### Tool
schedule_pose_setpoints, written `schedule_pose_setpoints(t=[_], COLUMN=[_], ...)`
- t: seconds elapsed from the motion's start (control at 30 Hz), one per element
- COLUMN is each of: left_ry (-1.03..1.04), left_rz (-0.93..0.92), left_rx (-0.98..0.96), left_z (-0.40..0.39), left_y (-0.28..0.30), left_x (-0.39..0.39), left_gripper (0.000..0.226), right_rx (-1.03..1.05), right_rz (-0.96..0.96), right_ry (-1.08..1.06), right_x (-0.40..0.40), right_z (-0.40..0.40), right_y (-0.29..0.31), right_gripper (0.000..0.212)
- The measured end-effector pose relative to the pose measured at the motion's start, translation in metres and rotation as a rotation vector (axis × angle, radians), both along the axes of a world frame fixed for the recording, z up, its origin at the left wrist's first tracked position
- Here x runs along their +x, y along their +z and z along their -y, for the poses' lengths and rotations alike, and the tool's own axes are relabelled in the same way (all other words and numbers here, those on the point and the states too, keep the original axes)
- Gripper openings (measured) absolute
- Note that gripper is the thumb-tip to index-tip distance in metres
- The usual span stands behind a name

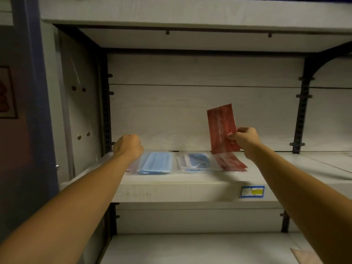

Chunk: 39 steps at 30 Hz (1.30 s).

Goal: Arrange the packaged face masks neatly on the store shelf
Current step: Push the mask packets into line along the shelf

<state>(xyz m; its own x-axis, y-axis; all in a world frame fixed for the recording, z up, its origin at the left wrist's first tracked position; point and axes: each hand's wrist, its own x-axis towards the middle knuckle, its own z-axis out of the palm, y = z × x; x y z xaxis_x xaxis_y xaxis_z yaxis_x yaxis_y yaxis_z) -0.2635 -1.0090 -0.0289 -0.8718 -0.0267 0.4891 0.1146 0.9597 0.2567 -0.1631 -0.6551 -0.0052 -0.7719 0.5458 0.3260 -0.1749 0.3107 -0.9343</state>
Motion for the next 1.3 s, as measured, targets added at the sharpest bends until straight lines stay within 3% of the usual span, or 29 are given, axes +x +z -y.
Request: schedule_pose_setpoints(t=[0.1, 0.33, 0.63, 0.93, 1.3], left_ry=[-0.075, -0.112, -0.118, -0.106, -0.097], left_rz=[-0.005, -0.021, -0.035, -0.018, -0.019], left_rx=[-0.021, -0.068, -0.087, -0.109, -0.106], left_z=[-0.018, -0.042, -0.044, -0.04, -0.035], left_y=[0.001, 0.002, -0.002, -0.006, -0.016], left_x=[-0.002, -0.005, -0.007, -0.012, -0.016], left_gripper=[0.019, 0.022, 0.022, 0.022, 0.023], right_rx=[0.0, 0.178, 0.366, 0.544, 0.571], right_rz=[0.076, 0.304, 0.509, 0.593, 0.625], right_ry=[-0.051, -0.217, -0.106, -0.101, -0.097], right_x=[0.004, 0.001, -0.011, -0.018, -0.025], right_z=[-0.02, -0.046, -0.038, -0.031, -0.031], right_y=[-0.004, -0.032, -0.043, -0.043, -0.041], right_gripper=[0.029, 0.01, 0.02, 0.023, 0.04])
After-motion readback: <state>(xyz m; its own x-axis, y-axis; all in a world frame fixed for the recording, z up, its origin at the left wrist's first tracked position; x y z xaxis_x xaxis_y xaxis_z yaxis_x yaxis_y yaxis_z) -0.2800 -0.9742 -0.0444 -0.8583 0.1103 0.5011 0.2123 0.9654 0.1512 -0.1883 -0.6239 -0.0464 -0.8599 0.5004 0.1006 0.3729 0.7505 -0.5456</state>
